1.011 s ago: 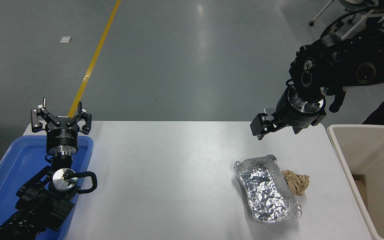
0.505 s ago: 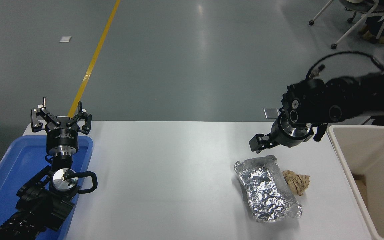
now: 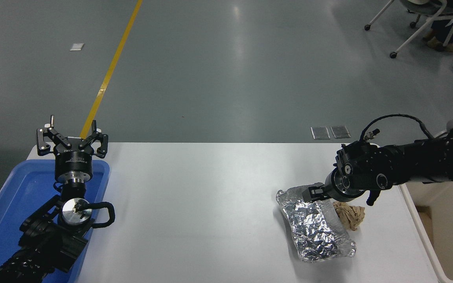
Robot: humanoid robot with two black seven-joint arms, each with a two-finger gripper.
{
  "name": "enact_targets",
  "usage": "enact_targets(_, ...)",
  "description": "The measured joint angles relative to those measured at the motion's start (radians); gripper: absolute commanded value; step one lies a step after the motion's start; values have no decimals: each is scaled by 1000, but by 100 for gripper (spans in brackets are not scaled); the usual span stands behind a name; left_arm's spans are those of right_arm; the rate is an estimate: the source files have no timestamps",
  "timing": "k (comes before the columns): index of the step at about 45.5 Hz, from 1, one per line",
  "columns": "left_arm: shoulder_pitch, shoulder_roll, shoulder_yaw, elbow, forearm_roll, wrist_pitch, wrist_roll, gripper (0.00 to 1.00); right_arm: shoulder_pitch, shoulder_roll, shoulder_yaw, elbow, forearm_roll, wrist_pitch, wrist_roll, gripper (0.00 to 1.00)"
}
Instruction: Pick up foil plate and place in dustbin
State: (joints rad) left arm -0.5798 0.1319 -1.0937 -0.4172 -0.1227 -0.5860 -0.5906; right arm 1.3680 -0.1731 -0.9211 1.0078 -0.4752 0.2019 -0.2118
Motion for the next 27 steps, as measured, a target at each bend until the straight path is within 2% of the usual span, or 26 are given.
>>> enact_targets(3, 0, 0, 0, 0, 0, 0, 0, 99, -29, 0, 10, -15, -7, -10, 0, 73)
enact_targets(6, 0, 0, 0, 0, 0, 0, 0, 99, -52, 0, 22, -25, -11, -17, 0, 66)
enact_targets(13, 0, 0, 0, 0, 0, 0, 0, 99, -88, -1, 41, -44, -18, -27, 0, 38)
enact_targets(17, 0, 0, 0, 0, 0, 0, 0, 99, -104, -1, 49, -53, -20, -32, 0, 30)
enact_targets(22, 0, 0, 0, 0, 0, 0, 0, 99, -117, -1, 58, -61, -22, -39, 0, 2)
enact_targets(27, 0, 0, 0, 0, 0, 0, 0, 99, -124, 0, 64, -65, -23, -44, 0, 0)
